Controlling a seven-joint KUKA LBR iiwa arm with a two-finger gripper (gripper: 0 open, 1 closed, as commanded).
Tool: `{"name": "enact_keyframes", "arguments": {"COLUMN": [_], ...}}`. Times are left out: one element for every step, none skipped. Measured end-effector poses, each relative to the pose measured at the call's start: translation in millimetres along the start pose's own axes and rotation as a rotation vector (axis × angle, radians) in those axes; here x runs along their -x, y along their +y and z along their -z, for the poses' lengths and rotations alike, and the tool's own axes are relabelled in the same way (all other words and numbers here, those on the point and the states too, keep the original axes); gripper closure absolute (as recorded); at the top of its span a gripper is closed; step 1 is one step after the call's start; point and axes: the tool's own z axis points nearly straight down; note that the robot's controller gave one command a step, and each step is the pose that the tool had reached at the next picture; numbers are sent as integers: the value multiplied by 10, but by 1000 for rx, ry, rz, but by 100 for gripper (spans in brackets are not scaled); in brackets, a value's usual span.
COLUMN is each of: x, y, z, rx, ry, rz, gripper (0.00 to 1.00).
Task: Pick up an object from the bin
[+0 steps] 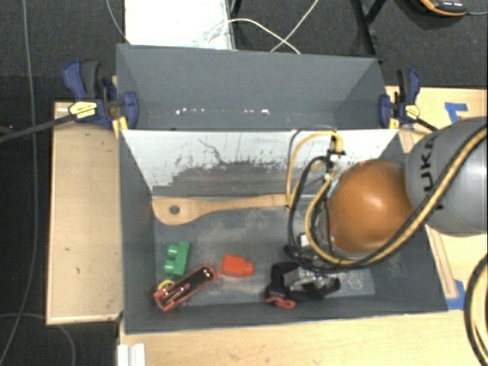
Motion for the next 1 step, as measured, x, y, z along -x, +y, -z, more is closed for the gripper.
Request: {"name": "enact_keyframes", "arguments": {"x": [5], "y": [6], "z": [122], "rx": [2], "ry": [-1], "rz": [-4], "gripper": [100]}}
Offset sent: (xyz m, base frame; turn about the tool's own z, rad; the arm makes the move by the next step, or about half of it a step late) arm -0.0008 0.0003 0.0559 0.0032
